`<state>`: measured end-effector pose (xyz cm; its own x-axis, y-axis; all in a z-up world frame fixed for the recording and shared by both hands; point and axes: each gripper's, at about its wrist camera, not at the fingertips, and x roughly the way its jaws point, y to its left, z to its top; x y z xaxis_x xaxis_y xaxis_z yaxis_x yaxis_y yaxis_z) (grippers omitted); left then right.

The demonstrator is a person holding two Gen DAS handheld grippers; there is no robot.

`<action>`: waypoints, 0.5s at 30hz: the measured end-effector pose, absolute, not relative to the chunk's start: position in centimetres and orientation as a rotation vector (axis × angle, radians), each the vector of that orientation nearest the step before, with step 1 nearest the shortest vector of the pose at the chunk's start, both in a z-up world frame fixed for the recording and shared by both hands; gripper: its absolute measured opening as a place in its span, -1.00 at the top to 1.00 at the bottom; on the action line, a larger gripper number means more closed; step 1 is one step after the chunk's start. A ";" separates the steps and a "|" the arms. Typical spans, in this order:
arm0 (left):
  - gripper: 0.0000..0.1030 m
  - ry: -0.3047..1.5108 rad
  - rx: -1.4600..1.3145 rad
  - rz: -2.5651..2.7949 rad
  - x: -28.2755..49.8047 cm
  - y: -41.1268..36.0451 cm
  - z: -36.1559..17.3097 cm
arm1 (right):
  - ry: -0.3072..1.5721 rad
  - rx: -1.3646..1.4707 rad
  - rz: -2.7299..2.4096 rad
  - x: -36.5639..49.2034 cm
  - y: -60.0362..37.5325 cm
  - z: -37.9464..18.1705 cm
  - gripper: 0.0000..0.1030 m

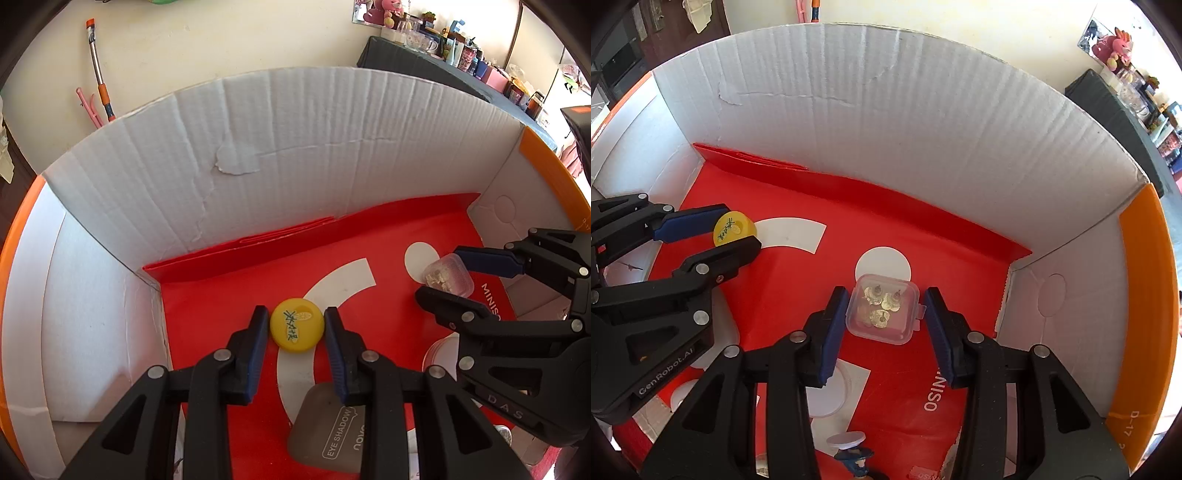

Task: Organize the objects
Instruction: 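Lower the yellow jar onto the box floor while the right lowers the shell box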

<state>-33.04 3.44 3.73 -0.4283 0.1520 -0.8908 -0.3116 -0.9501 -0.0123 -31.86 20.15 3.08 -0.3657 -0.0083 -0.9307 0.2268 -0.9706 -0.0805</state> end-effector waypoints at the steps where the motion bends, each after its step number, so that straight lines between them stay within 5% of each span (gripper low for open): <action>1: 0.37 0.223 -1.495 2.433 -33.0 3.5 3.7 | 0.292 1.680 -2.466 -31.8 20.2 3.1 0.20; 15: 0.15 0.218 -1.499 2.447 -33.2 3.3 4.0 | 0.290 1.680 -2.462 -32.2 20.7 3.2 0.13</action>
<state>-33.21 3.34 3.95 -0.4323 0.1437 -0.8902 -0.2988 -0.9543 -0.0090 -32.17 20.75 3.17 -0.3629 -0.0125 -0.9318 0.2287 -0.9705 -0.0761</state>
